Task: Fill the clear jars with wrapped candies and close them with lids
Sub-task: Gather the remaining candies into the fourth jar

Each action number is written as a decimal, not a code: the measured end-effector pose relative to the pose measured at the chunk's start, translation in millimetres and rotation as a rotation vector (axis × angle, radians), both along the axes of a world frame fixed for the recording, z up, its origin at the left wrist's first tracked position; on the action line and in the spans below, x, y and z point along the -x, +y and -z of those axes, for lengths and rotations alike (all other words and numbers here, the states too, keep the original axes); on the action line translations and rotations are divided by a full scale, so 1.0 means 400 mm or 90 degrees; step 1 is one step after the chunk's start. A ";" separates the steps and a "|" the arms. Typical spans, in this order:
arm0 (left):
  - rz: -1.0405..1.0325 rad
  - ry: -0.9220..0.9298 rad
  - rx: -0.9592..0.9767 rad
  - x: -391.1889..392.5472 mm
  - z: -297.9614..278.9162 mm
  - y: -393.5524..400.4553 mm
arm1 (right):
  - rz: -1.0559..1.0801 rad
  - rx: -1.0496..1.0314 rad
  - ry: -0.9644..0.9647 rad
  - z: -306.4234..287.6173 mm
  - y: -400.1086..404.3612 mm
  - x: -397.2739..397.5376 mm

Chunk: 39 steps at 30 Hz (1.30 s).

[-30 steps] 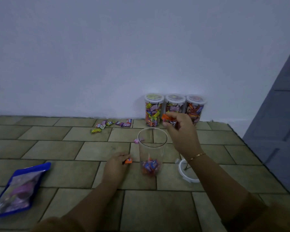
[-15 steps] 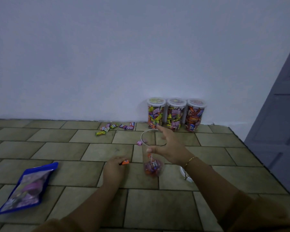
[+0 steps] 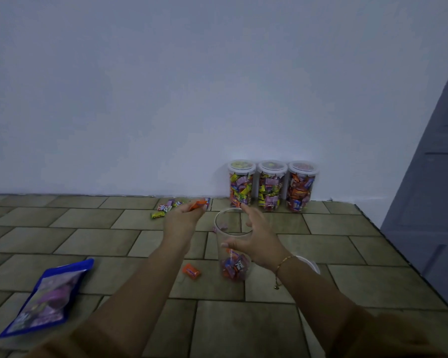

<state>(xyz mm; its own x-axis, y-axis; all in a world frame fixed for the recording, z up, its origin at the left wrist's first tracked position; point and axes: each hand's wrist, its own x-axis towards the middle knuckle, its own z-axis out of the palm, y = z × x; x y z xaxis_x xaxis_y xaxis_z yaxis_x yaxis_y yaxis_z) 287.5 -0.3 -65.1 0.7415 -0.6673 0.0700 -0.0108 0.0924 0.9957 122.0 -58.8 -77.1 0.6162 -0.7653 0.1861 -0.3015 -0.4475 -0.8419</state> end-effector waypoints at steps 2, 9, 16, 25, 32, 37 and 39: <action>0.069 -0.117 0.021 0.026 -0.037 -0.002 | -0.002 -0.001 -0.010 -0.001 -0.001 -0.002; 0.172 -0.384 -0.077 0.088 -0.057 -0.004 | -0.008 0.001 -0.019 -0.001 -0.005 -0.005; 0.193 -0.216 0.002 0.074 -0.036 0.007 | -0.007 -0.013 -0.051 0.004 -0.002 0.000; 0.353 -0.469 -0.627 -0.049 0.088 0.054 | 0.063 0.029 -0.106 0.011 -0.025 0.024; 0.246 -0.541 -0.607 -0.076 0.150 0.018 | 0.093 0.021 -0.132 0.040 -0.069 0.029; 0.178 -0.523 -0.468 -0.050 0.186 -0.066 | 0.128 0.065 -0.176 0.070 -0.079 0.017; 0.180 -0.561 -0.428 -0.039 0.189 -0.113 | 0.138 0.080 -0.194 0.077 -0.086 0.010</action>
